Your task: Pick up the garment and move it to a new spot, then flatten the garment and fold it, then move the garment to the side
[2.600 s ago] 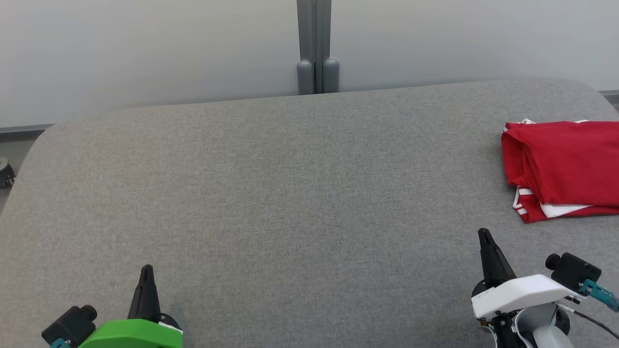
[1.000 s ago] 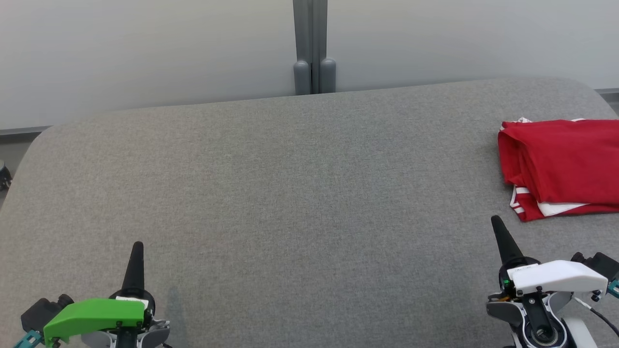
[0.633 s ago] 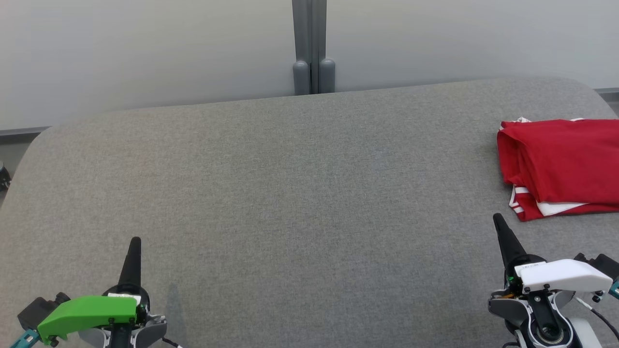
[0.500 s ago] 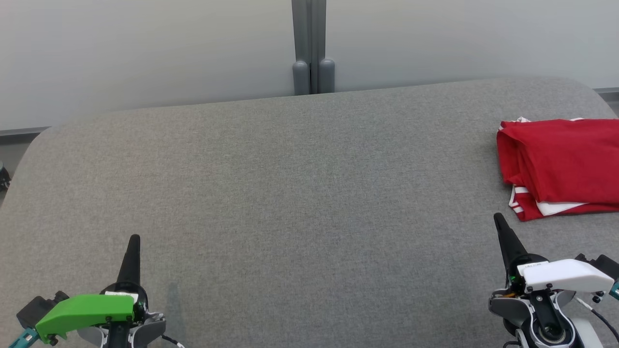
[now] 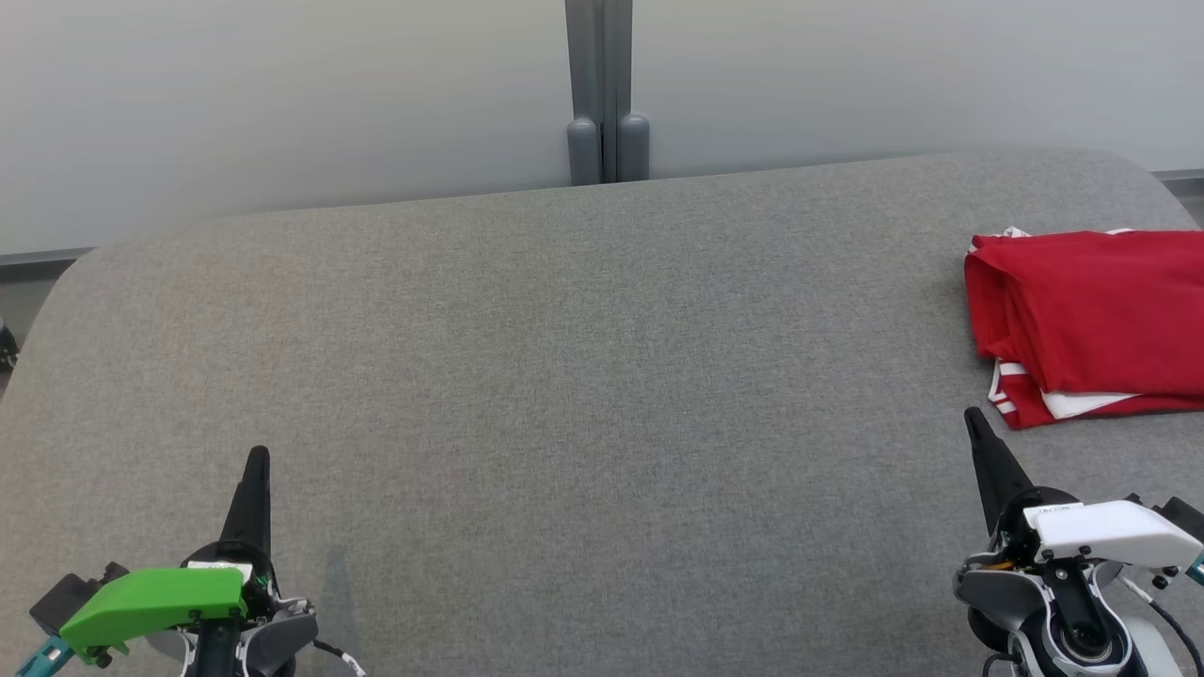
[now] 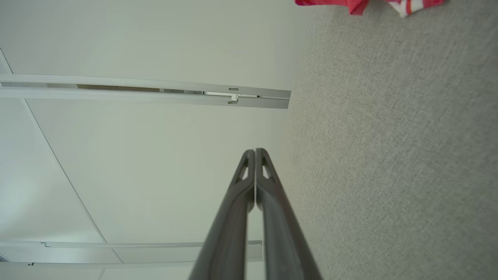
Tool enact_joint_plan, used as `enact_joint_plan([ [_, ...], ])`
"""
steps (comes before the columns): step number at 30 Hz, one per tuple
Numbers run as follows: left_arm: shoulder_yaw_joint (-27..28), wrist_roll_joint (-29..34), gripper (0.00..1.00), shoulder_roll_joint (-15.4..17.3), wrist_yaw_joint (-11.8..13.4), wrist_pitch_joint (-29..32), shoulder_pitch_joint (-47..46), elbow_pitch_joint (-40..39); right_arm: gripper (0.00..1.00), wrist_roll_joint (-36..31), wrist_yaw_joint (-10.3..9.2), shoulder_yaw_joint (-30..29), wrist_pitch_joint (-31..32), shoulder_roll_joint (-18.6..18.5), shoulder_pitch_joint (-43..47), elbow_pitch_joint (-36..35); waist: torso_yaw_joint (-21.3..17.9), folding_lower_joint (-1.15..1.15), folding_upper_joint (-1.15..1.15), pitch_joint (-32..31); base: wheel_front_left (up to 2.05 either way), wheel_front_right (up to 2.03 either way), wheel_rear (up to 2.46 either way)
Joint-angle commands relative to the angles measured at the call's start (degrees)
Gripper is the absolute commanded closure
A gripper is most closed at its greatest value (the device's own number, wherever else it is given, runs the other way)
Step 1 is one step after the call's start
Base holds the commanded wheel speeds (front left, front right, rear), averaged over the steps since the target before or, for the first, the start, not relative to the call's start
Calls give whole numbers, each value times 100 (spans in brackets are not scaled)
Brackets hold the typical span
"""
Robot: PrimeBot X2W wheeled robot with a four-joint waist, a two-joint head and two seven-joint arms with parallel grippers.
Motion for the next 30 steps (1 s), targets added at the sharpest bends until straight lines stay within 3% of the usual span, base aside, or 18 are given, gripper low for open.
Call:
enact_joint_plan([
  [1,38,-117,100,35,-32,27,-123,-19,100,120,3,-30,49,-24,-89,-45,-1,0,0,0,0,0,0],
  [16,109,-627,100,37,-86,181,-187,-9,100,694,2,-106,199,-22,-96,-64,-17,0,0,-1,0,0,0],
  [30,105,-613,100,37,-82,184,-174,-9,100,676,2,-110,208,-15,-96,-63,-18,0,0,-1,0,0,0],
])
